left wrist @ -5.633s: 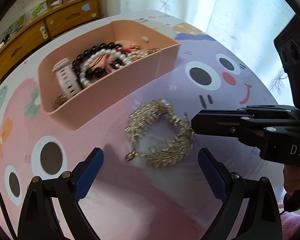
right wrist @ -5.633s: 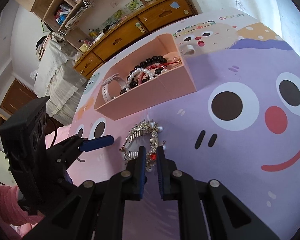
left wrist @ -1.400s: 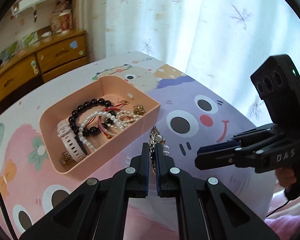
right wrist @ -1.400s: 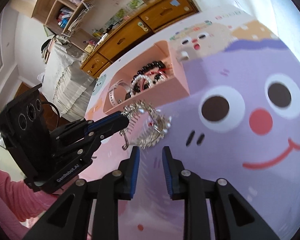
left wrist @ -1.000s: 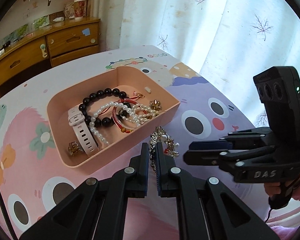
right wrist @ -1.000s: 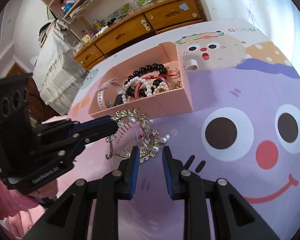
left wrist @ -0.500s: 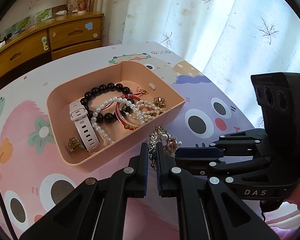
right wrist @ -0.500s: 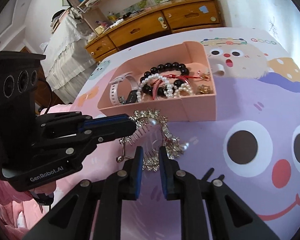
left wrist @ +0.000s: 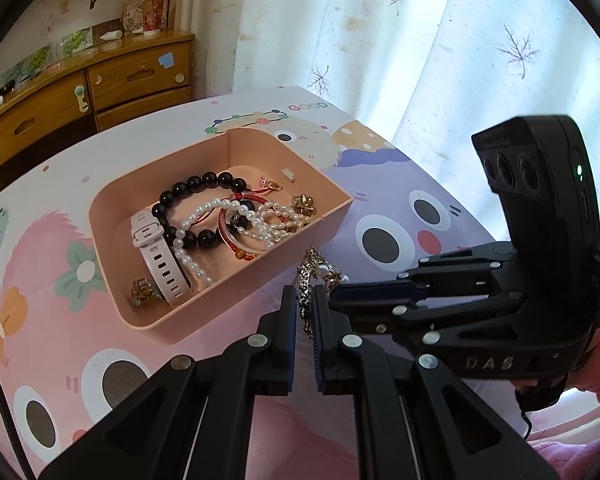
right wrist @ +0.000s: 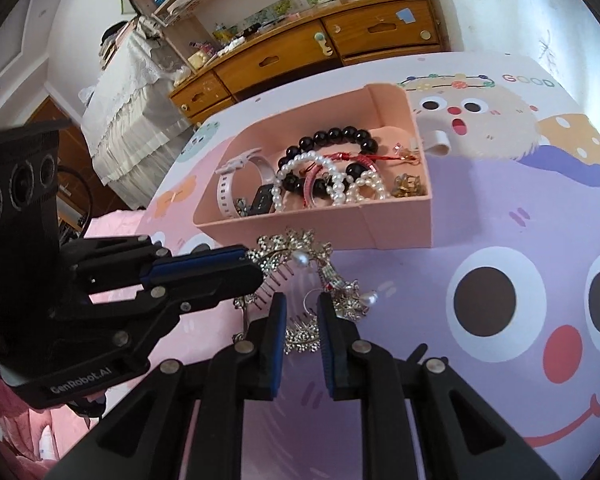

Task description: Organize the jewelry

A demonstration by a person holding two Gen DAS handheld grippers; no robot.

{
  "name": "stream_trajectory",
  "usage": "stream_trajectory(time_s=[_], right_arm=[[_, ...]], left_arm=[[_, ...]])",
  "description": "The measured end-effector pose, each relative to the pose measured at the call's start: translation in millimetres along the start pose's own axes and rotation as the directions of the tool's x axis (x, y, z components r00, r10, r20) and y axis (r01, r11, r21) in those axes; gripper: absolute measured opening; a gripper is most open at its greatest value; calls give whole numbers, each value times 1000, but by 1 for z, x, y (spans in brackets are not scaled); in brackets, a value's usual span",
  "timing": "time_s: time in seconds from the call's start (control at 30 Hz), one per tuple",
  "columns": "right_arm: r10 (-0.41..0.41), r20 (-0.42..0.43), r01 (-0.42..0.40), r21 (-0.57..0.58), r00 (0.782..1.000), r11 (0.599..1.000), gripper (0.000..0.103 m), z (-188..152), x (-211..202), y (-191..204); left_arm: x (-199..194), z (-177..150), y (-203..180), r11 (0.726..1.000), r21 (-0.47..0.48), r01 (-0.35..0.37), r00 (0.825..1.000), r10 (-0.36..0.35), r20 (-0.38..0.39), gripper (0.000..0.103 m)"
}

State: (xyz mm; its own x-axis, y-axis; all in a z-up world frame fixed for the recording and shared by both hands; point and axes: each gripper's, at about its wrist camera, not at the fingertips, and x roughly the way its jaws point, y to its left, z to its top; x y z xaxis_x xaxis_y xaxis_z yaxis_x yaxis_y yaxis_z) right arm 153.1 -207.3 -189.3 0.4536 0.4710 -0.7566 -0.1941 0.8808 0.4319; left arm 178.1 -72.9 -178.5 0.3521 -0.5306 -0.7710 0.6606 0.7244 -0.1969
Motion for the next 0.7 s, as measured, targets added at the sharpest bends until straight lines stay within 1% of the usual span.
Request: stream_trajectory(time_s=[0.07, 0.2, 0.33, 0.4, 0.47, 0.57, 0.7], right_arm=[[2, 4, -2, 26, 1000, 1000, 16, -1, -5, -4], [-4, 33, 2, 75, 999, 997, 16, -3, -19, -17], [-25, -1, 25, 61, 1000, 998, 20, -4, -22, -22], [-33, -11, 34, 65, 999, 997, 21, -5, -24, -26], [-14, -14, 15, 102, 1000, 995, 21, -7, -26, -33], [34, -14, -31, 164, 999, 986, 21, -12, -32, -42], [113, -14, -105, 253, 994, 962, 22, -21, -39, -56]], left_arm=[[-2, -1, -5, 1000, 27, -16, 1000, 16, 7, 5], [-5, -1, -11, 999, 51, -17, 1000, 16, 10, 5], [-6, 0, -15, 997, 68, -26, 1000, 25, 15, 5], [-9, -2, -23, 993, 108, -38, 999, 35, 26, 5], [-12, -4, -35, 986, 161, -37, 999, 33, 28, 5], [-14, -7, -53, 976, 216, -2, 1000, -1, 14, 5], [-12, -10, -72, 967, 253, 34, 999, -35, -1, 5]])
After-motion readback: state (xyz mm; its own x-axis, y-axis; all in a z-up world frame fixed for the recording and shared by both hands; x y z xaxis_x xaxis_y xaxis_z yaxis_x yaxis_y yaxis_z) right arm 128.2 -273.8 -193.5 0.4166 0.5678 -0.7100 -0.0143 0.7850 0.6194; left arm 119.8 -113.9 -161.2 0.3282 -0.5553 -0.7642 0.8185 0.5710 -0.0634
